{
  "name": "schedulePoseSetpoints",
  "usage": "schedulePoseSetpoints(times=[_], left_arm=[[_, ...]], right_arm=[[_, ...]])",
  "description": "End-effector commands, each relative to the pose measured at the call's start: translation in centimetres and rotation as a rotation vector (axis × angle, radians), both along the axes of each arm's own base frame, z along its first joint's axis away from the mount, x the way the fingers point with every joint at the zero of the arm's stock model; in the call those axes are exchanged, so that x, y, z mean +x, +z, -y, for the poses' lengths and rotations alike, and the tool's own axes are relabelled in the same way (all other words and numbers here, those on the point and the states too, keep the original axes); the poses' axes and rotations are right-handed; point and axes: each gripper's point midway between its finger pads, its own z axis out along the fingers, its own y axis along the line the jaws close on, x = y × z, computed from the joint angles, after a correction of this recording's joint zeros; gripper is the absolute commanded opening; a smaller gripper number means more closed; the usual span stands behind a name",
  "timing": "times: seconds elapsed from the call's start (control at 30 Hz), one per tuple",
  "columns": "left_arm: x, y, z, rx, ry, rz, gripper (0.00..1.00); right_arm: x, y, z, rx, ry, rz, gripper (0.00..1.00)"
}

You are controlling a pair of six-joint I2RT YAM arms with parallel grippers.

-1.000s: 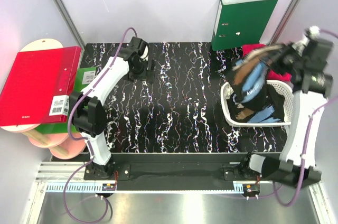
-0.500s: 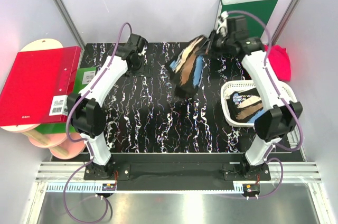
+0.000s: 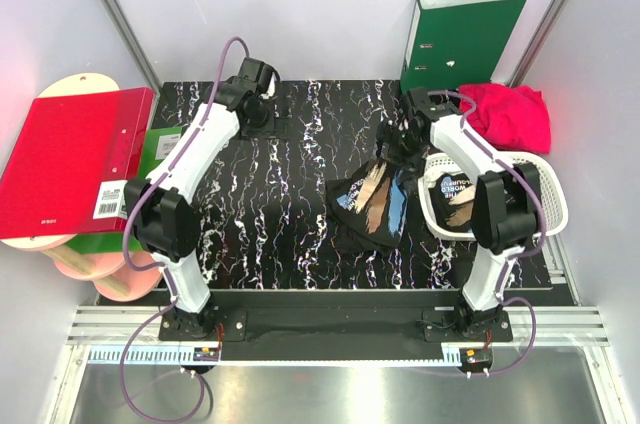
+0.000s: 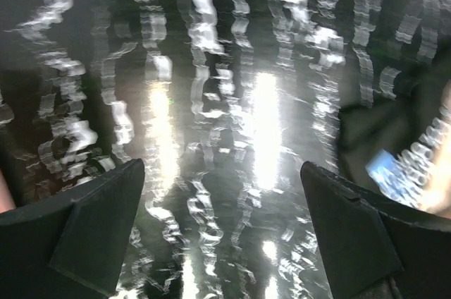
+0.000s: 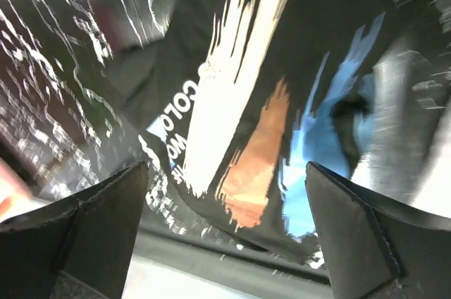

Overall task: Fold and stack the t-shirts
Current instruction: Move the tshirt to the center of the board, then flatten out the tshirt

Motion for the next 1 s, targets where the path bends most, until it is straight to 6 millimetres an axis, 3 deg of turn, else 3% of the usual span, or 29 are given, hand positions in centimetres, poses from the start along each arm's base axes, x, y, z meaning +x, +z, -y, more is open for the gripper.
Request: schedulePoseSetpoints(times=[0.0, 0.07, 0.13, 0.23, 0.27, 0.43, 0.53, 0.63, 0.67, 0.73, 0.83, 0.97], left_arm=[[-0.4, 0.7, 6.2, -0.258, -0.195, -0.021, 0.99], [-1.2, -0.4, 9.2, -0.327, -0.289, -0.073, 0.99], [-2.9, -2.6, 12.9, -0.405, -0.399, -0.188, 0.97], [-5.6, -5.8, 16.9, -0.456, -0.488, -0.328, 0.89], [-6.1, -7.0, 17.6, -0.458, -0.498, -0.368, 0.87], [-8.0, -9.0, 20.5, -0.47, -0.553, -0.444, 0.83], [-8.0, -10.1, 21.5, -0.459, -0.557, -0.461, 0.76], [-7.7, -10.9, 21.9, -0.44, -0.553, -0.458, 0.53], [-7.5, -11.5, 22.0, -0.435, -0.551, -0.466, 0.3], [-7.3, -12.1, 22.0, -0.423, -0.54, -0.47, 0.0], [-6.9, -12.1, 21.3, -0.387, -0.524, -0.445, 0.0], [-4.9, -8.4, 19.8, -0.319, -0.478, -0.294, 0.0]], right_arm=[[3.7, 11.4, 2.7, -0.123, -0.049, 0.419, 1.0], [4.1, 13.2, 2.7, -0.122, -0.038, 0.467, 1.0], [4.0, 13.1, 2.5, -0.113, -0.037, 0.452, 1.0], [3.5, 11.7, 1.9, -0.085, -0.043, 0.389, 1.0], [3.3, 11.4, 1.8, -0.074, -0.051, 0.373, 1.0], [2.4, 10.3, 1.9, -0.075, -0.047, 0.337, 1.0], [1.8, 10.3, 2.0, -0.077, -0.037, 0.34, 1.0], [1.3, 10.2, 2.1, -0.074, -0.033, 0.333, 1.0], [1.1, 10.3, 2.1, -0.071, -0.036, 0.335, 1.0], [0.9, 10.0, 2.2, -0.073, -0.037, 0.327, 1.0], [0.5, 10.0, 2.2, -0.071, -0.03, 0.324, 1.0], [0.2, 9.9, 2.3, -0.072, -0.025, 0.324, 1.0]])
